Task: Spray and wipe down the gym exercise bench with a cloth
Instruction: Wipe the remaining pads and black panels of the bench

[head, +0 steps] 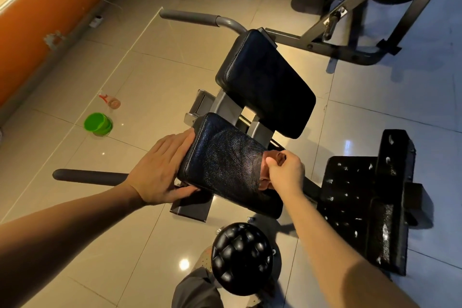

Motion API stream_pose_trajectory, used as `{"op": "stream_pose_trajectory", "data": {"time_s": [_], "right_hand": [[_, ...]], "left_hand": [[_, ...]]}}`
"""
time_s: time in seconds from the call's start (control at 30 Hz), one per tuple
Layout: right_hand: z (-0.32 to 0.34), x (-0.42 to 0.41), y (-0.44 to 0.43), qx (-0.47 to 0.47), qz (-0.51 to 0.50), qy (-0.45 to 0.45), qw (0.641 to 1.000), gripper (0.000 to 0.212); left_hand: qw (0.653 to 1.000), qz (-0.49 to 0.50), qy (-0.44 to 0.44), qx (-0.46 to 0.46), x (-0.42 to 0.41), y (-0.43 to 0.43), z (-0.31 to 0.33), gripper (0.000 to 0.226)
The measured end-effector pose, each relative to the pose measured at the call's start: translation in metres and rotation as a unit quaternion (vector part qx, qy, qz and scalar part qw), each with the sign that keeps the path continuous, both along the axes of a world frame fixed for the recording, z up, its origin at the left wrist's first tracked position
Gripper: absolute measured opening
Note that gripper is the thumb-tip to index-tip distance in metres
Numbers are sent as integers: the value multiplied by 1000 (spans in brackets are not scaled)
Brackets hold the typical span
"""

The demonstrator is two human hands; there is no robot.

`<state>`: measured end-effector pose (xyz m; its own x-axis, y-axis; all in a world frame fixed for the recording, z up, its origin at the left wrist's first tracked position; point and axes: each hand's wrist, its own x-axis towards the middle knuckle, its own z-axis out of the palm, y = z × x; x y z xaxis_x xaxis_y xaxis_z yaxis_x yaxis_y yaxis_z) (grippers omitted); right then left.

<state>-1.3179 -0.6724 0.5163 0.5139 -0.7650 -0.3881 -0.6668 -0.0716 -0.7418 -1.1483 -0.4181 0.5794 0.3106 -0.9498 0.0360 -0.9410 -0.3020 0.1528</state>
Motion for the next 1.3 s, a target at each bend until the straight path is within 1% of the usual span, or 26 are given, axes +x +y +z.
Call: {"op": "stream_pose_trajectory", "data": {"time_s": [0.1, 0.2, 0.23, 0.3, 0.4, 0.47, 0.5, 0.57, 0.63, 0.67, 0.73, 0.83, 0.93, 0.97, 1.03, 1.1, 1.13, 1.2, 1.23, 1.3], "right_hand": [[-16, -20, 17, 22, -70, -1, 997, 10], [-22, -37, 13, 34, -110, 76, 990, 11], [-20, -35, 9, 40, -115, 87, 989, 10], [-6, -17, 10, 35, -88, 50, 994, 9], [26, 4, 42, 7, 29, -34, 999, 7], [26, -11, 62, -9, 82, -52, 995, 7], [18, -25, 64, -14, 81, -43, 996, 6], [3, -50, 51, -5, 39, 14, 999, 3], [-7, -52, 26, 2, 0, 66, 998, 6], [-9, -43, 14, 10, -13, 67, 998, 7], [-3, -15, 0, 18, -22, 37, 999, 6], [16, 15, 19, -2, 1, -20, 1000, 6], [16, -16, 53, 11, 46, -44, 998, 7], [11, -33, 59, 3, 45, -35, 998, 6], [-6, -63, 48, -12, 15, 35, 999, 8], [-17, -64, 21, 15, -38, 109, 993, 12], [-16, -57, 11, 23, -57, 118, 991, 13], [-2, -32, 6, 18, -64, 76, 995, 9], [8, -19, 14, 12, -49, 34, 998, 5], [27, -6, 43, 13, -3, -34, 999, 8]], "left_hand": [[1000, 0, 3, 5, 0, 1, 0, 115], [1000, 1, -2, 6, 0, 1, 0, 114], [1000, 2, 0, 5, -1, 1, 0, 115], [1000, 1, 2, 6, 0, 1, 0, 115], [1000, 2, -1, 2, 0, 0, 0, 116], [1000, 3, 0, 0, -1, 0, 1, 117], [1000, 3, 1, 3, -1, 0, 1, 117], [1000, 4, -1, 6, -1, 0, 1, 117], [1000, 7, 1, 6, -1, 1, 0, 117], [1000, 7, 2, 8, -1, 1, -1, 117], [1000, 9, 3, 11, -1, 1, 0, 117], [1000, 7, 2, 5, 0, 1, -1, 116], [1000, 3, 3, 2, 0, 2, -2, 116], [1000, 5, 2, 2, 1, 1, -2, 116], [1000, 5, 6, 6, 0, 1, -1, 116], [1000, 8, 6, 6, -1, 1, -1, 116], [1000, 7, 5, 8, -1, 1, -1, 116], [1000, 5, 3, 7, 0, 1, 0, 117], [1000, 4, 2, 4, 0, 0, 0, 117], [1000, 4, -1, 4, 0, 0, 0, 118]]}}
